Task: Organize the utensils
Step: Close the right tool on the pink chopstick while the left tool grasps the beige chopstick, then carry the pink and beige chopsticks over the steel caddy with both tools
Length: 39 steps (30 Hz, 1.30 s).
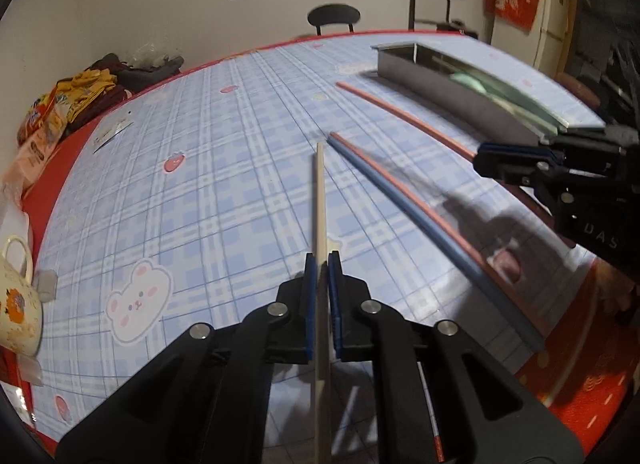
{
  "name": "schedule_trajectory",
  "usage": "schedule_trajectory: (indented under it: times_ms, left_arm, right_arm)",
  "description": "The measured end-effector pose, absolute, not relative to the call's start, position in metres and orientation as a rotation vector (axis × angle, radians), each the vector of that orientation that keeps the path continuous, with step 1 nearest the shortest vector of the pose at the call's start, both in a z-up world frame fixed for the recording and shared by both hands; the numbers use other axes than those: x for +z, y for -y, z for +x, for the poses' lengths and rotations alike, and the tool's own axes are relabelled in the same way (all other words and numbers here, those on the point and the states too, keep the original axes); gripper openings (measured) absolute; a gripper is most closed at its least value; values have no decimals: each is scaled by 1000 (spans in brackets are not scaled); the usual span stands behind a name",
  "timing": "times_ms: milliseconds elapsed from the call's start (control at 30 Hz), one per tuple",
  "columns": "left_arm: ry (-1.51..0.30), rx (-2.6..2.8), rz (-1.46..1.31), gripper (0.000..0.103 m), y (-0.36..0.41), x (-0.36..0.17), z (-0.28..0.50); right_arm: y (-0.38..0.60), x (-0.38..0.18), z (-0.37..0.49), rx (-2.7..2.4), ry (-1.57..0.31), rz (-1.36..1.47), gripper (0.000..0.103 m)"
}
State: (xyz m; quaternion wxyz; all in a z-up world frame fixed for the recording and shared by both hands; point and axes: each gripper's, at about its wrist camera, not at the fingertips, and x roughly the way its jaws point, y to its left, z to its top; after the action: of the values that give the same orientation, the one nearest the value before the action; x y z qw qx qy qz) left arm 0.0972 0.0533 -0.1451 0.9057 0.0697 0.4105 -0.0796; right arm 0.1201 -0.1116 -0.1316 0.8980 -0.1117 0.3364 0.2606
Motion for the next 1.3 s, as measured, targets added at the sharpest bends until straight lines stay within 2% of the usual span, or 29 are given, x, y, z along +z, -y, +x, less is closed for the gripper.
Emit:
schedule_trajectory:
  times_ms: [233, 1000, 1300]
  left_arm:
    - [-769, -158, -8, 10, -80, -134, 88]
    - [-678, -119, -18, 10, -85, -121, 73]
    - [-663, -153, -107, 10, -88, -104, 67]
  right_arm:
    - [122, -127, 121, 546, -683, -170, 6]
    - [130, -121, 114, 559, -637, -118, 6]
    - [150, -120, 126, 609, -674, 29, 6]
